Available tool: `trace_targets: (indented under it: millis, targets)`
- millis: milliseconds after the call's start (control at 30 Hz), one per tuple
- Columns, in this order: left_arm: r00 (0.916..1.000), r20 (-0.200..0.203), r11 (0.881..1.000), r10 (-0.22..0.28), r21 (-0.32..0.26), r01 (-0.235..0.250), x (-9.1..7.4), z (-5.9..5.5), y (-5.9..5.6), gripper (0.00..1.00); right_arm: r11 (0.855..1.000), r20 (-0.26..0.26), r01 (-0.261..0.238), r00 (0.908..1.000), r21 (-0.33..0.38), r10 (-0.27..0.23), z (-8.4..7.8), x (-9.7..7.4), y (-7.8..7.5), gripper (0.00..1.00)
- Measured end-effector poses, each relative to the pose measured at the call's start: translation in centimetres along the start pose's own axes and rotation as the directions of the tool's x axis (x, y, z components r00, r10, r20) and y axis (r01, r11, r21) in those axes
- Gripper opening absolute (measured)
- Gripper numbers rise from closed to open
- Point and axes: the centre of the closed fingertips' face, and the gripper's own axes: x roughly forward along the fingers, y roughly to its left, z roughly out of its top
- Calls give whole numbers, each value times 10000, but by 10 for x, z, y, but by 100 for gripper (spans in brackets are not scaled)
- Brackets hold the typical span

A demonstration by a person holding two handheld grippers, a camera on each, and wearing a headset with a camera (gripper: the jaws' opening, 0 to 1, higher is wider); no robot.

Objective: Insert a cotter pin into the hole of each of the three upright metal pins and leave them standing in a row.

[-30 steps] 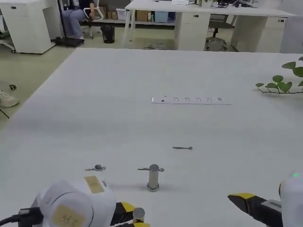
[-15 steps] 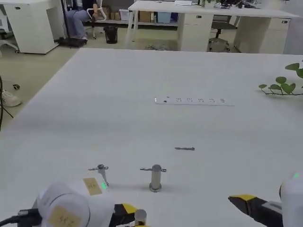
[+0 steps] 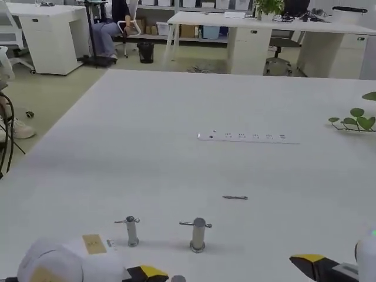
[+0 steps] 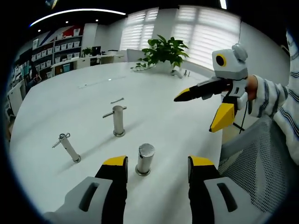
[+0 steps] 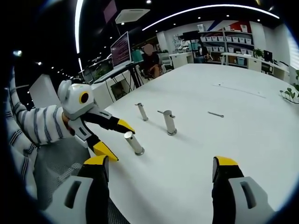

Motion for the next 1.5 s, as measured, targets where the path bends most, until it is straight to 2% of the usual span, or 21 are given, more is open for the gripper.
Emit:
trace_targets:
  millis: [100, 167, 367, 500, 567, 700, 833, 1100, 1167, 1233, 1333, 1400, 1500]
  targets:
    - [9995, 310, 9988, 106, -471, -91, -4, 4, 2, 64, 10000, -128, 4, 9999, -88, -5, 0, 0, -3, 90]
    - [9994, 324, 9975, 153, -702, -130, -6, 3, 3, 73, 9999, -176, 14, 9998, -147, -17, 1, -1, -5, 90]
    - [9990, 407, 9964, 187, -829, -153, -13, 1, 2, 79, 9995, -377, 121, 9992, -283, -132, 3, -2, -14, 90]
    - [9989, 385, 9955, 260, -920, -224, -18, -2, 2, 91, 9977, -767, 218, 9967, -637, -267, 6, -2, -27, 90]
    - [9983, 283, 9952, 518, -841, -492, -21, -5, 5, 99, 9965, -837, 282, 9959, -792, -348, 10, -2, -34, 90]
    - [9987, 221, 9942, 453, -985, -429, -27, -8, 4, 99, 9912, -942, 377, 9943, -1271, -499, 25, -3, -49, 89]
    - [9970, 404, 9901, 653, -1266, -598, -30, -8, 4, 99, 9834, -1035, 422, 9928, -1764, -611, 40, -1, -63, 88]
    - [9954, 396, 9831, 868, -1649, -792, -34, -14, -1, 99, 9570, -1611, 151, 9848, -2898, -643, 63, 5, -84, 84]
    - [9948, 430, 9811, 925, -1745, -837, -35, -15, -2, 99, 9435, -1732, 78, 9825, -3314, -690, 70, 6, -90, 82]
    - [9942, 472, 9797, 967, -1805, -868, -37, -17, -4, 99, 9272, -1987, 47, 9764, -3745, -852, 75, 8, -97, 82]
    - [9929, 468, 9780, 1095, -1836, -992, -40, -18, -4, 99, 9135, -2142, -43, 9726, -4068, -908, 83, 13, -104, 79]
    - [9915, 533, 9743, 1189, -1985, -1062, -40, -19, -3, 99, 9049, -2382, -197, 9669, -4251, -909, 87, 15, -108, 73]
    - [9903, 567, 9713, 1267, -2099, -1123, -41, -20, -3, 98, 8873, -2434, -331, 9657, -4600, -901, 96, 20, -111, 70]
